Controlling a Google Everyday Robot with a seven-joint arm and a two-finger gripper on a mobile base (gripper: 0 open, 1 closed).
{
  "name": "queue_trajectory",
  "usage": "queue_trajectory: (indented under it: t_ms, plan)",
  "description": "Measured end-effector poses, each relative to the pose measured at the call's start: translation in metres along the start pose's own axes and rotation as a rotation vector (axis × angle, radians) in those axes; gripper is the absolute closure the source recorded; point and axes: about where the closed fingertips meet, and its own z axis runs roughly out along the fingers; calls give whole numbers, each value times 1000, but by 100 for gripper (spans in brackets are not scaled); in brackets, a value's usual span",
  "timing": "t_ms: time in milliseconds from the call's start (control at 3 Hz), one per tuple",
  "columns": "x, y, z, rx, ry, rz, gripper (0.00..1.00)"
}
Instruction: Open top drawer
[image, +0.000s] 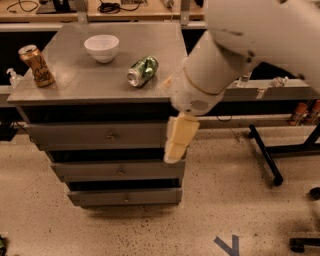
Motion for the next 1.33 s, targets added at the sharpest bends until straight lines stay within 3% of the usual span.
queue_trajectory:
  t_ms: [333, 667, 1000, 1333]
  plan:
    - [-4, -4, -6, 35, -9, 1, 0]
    - [-4, -4, -6, 35, -9, 1, 0]
    - [4, -6, 40, 25, 22, -3, 0]
    - [9, -11, 160, -11, 99, -72, 0]
